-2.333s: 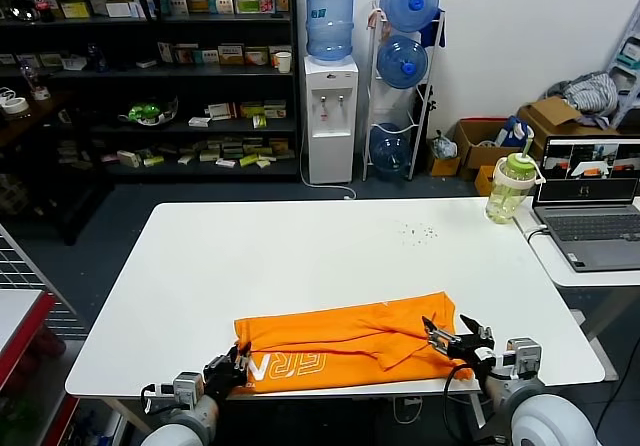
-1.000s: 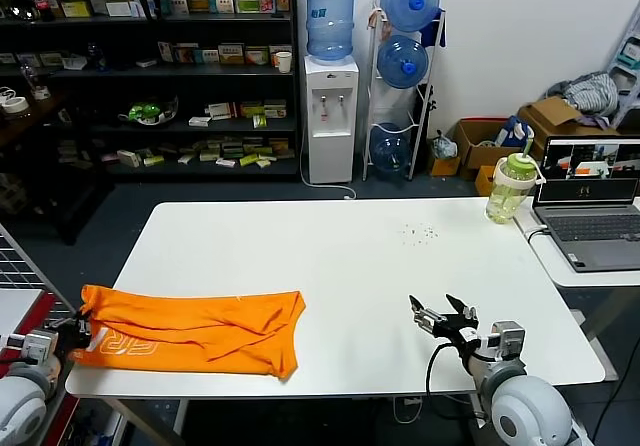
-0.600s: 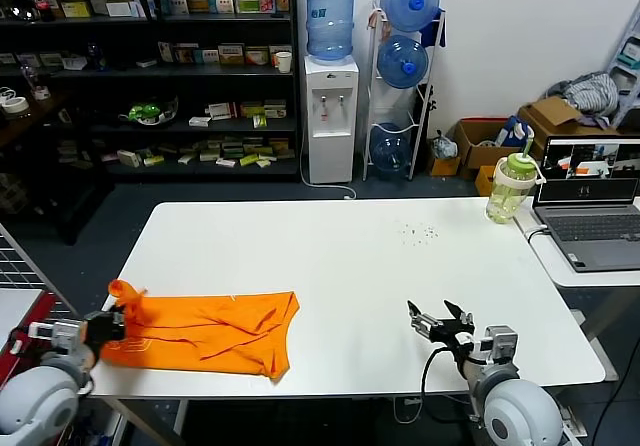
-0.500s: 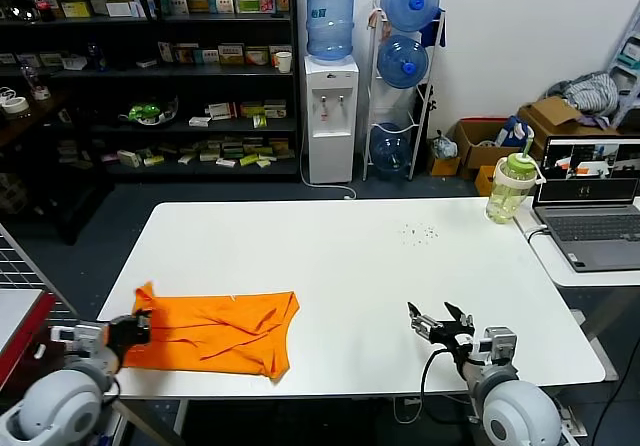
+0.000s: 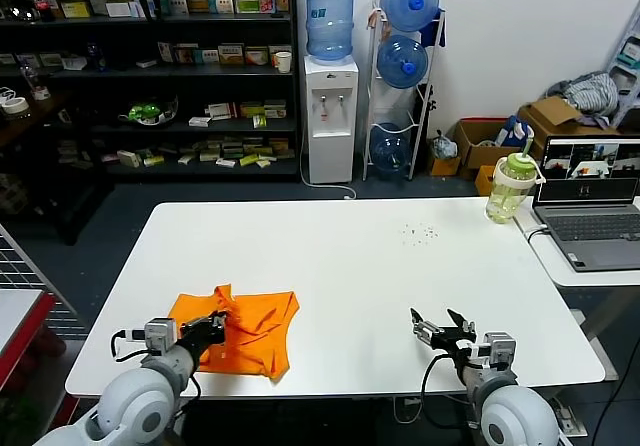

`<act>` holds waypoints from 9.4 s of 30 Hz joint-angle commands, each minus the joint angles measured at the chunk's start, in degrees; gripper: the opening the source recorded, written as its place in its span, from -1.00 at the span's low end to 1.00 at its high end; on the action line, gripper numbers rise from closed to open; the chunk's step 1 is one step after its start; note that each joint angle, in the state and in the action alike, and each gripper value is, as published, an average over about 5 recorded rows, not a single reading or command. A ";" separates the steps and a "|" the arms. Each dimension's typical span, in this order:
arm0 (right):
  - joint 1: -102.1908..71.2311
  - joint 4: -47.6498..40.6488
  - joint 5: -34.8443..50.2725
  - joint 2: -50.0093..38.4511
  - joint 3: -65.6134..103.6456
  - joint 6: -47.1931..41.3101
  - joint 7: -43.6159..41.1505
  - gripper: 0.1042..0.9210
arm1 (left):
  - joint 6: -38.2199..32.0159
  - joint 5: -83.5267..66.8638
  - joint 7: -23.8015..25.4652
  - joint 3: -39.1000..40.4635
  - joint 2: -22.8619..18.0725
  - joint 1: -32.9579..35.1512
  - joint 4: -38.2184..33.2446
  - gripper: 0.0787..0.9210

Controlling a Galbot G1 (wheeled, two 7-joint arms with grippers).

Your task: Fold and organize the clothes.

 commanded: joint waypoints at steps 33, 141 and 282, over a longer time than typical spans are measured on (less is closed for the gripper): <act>0.50 -0.25 0.40 -0.69 -0.65 0.32 -0.52 0.76 | 5.35 -12.17 14.07 -6.68 16.94 -3.59 12.64 0.64; -2.49 5.79 -5.66 -3.46 6.34 7.28 -3.95 0.76 | 4.63 -1.18 5.32 -22.07 26.30 7.94 18.62 -0.94; -16.33 -4.76 -23.75 17.03 30.12 39.25 -30.63 0.76 | -35.02 38.19 47.27 -36.40 -30.74 25.75 6.91 0.77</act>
